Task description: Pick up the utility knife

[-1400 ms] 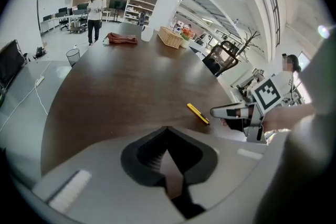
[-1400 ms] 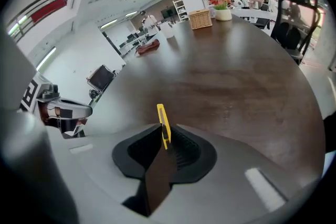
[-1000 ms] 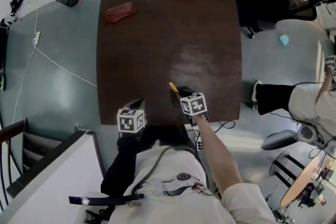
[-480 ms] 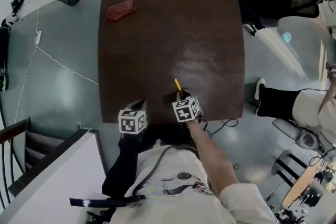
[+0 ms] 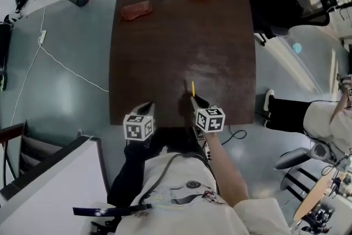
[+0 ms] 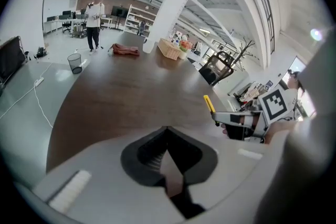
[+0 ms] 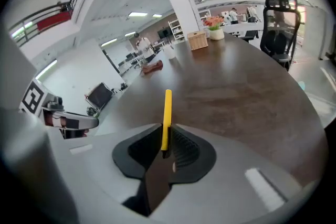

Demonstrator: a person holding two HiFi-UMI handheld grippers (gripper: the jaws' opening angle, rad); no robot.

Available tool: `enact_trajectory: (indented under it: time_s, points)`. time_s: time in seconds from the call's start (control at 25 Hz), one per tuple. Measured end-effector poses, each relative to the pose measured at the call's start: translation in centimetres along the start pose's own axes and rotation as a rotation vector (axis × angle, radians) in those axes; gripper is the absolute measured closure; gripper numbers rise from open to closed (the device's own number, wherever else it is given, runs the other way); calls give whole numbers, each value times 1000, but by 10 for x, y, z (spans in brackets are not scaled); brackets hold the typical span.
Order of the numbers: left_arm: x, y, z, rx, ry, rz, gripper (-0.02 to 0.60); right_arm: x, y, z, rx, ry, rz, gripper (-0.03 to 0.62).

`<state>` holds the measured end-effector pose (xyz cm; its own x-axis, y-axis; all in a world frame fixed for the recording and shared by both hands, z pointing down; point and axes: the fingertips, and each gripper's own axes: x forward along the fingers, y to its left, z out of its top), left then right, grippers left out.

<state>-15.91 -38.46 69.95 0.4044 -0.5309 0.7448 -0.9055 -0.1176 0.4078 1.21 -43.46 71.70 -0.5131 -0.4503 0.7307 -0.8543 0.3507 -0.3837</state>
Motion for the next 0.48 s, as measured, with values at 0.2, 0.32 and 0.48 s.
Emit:
enact_trajectory:
  time_s: [0.2, 0.32, 0.48]
  points:
    - [-23, -7, 17, 84, -105, -15, 584, -48, 11, 14, 40, -130, -1, 543]
    - [-38, -9, 17, 118, -145, -30, 584, -73, 21, 12, 69, -188, -17, 543]
    - [-54, -11, 10, 115, -187, -43, 584, -95, 45, 9, 38, -241, -2, 543]
